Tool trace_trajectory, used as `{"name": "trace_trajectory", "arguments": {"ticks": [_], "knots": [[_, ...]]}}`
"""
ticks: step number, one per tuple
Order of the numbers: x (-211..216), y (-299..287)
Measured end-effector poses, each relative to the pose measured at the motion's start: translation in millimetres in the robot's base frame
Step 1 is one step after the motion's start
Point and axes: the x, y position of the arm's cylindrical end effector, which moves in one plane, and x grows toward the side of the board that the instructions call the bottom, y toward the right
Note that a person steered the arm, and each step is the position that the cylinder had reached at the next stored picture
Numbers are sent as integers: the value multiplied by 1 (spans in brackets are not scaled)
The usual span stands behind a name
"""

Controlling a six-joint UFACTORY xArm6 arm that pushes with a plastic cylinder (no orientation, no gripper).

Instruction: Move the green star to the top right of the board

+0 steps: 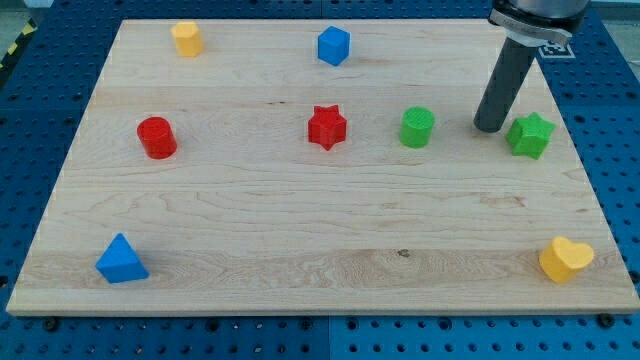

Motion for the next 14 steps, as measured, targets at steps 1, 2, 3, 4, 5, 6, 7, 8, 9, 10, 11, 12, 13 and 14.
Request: {"name": "trace_trajectory", "arguments": {"ticks": [1, 2, 3, 4, 5, 6, 7, 8, 9, 10, 11, 12, 13, 14], "knots": [[-7, 6], [-31, 21], [-47, 55], [-30, 118], [7, 145], [21, 145], [57, 145], [72, 116], [72, 97], [72, 97], [68, 95], [68, 74], [63, 46], [42, 58]]}}
